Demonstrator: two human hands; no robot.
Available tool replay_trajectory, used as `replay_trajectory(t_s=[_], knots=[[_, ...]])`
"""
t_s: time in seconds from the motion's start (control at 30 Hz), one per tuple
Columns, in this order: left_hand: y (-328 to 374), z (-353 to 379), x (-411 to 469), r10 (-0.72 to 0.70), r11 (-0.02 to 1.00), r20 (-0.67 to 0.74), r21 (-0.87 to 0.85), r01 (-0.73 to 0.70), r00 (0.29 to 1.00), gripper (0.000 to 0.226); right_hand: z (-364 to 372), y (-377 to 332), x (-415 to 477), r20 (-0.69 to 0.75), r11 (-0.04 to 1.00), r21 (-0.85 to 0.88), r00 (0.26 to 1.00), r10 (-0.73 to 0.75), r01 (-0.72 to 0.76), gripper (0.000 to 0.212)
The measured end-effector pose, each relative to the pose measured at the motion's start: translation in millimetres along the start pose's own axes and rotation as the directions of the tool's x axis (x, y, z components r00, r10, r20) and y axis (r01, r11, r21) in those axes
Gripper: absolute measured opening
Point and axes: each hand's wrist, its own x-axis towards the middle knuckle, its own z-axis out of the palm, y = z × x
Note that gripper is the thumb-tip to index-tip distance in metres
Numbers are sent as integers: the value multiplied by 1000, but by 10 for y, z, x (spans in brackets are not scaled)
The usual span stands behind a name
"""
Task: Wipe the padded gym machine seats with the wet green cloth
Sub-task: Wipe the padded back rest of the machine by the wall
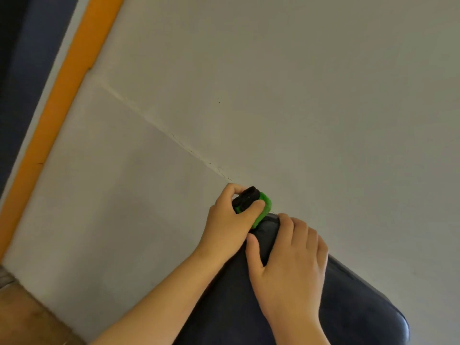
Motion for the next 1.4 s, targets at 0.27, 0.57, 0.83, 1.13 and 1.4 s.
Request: replay_trajectory(t_s=[0.27,0.57,0.83,1.13,1.4], knots=[[-346,-243,-358,-145,988,-51,-59,142,988,9,5,10,-8,-5,1000,11,1000,6,-6,63],[-328,-192,-294,-142,988,-93,-74,135,985,11,12,2,-20,-21,1000,9,1000,-4,4,60],[-232,-115,-126,-77,997,-46,16,78,996,17,49,10,-14,-47,1000,16,999,0,1,61],[-615,-382,-555,-182,983,-136,8,185,974,11,31,-27,-12,-31,1000,10,999,13,-13,60],[-339,-223,-309,-126,992,-97,-1,126,987,18,45,-10,-17,-34,1000,20,999,5,-4,61]])
